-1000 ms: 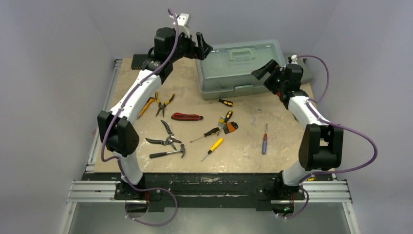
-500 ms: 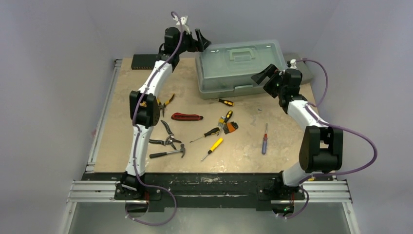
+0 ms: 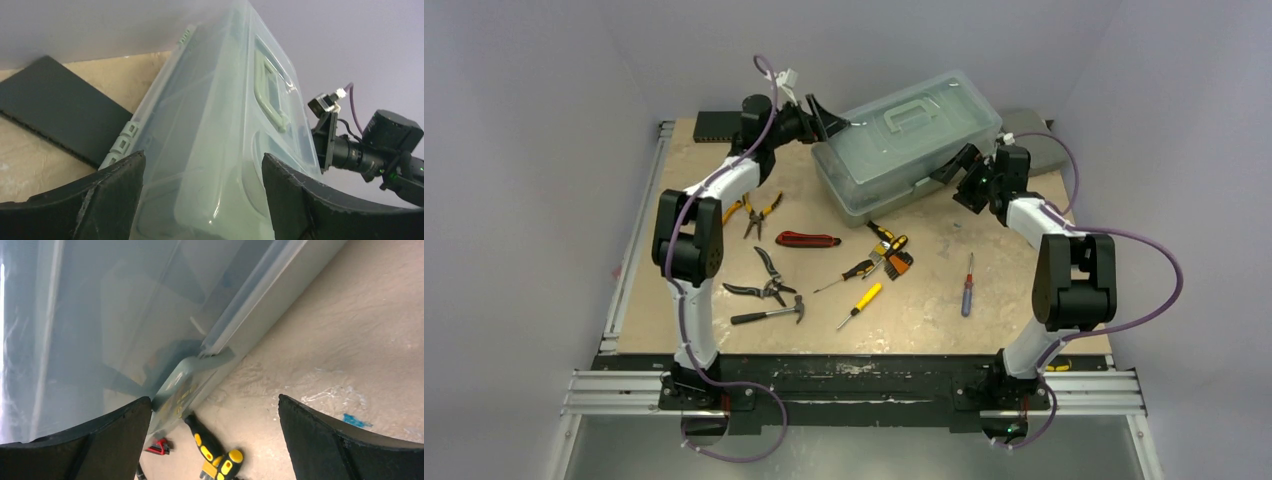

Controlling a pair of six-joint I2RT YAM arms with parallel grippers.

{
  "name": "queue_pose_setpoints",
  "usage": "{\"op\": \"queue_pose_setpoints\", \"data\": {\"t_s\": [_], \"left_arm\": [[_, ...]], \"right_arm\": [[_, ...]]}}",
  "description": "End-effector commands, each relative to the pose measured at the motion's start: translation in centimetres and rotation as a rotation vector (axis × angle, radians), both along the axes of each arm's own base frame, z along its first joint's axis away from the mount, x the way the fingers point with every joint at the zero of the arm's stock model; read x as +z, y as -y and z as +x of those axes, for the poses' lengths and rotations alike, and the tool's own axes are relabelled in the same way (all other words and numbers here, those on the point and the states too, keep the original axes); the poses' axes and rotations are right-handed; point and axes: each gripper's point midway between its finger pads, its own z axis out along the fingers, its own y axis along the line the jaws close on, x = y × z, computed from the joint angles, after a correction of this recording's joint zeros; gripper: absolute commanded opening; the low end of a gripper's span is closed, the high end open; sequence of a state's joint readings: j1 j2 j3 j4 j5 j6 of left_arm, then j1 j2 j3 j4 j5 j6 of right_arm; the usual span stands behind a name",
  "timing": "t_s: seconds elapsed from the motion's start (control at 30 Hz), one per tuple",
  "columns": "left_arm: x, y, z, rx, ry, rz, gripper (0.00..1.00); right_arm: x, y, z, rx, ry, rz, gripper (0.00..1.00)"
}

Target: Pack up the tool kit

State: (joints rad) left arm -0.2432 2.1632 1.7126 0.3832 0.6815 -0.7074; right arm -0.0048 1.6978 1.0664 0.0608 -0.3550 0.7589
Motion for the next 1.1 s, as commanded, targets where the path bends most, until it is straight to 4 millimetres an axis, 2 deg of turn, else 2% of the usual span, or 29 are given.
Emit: {"op": "queue_pose_setpoints", "data": {"t_s": [0.0,0.33,0.57,0.87,1.07], "left_arm": [[0.9,3.1,-6.7,-0.146,0.028,-0.01,0.81],[2.0,4.3,-13.6,-0.201,0.022,0.019,0.79],[2.3,3.0,-17.2,-0.146,0.032,0.041,0.78],[1.5,0.5,-19.1,-0.05,0.018,0.118,0.77],[1.7,-0.8,-20.6,-0.01,0.021,0.134,0.77]], "right_arm": [[3.3,-2.4,1.3,0.063,0.093,0.024,0.99],[3.3,-4.7,-0.1,0.136,0.099,0.036,0.99],[3.9,-7.8,-1.7,0.237,0.124,0.031,0.99],[4.5,-11.0,-2.7,0.32,0.132,0.041,0.99],[4.0,-11.9,-3.2,0.377,0.122,0.022,0.99]]}}
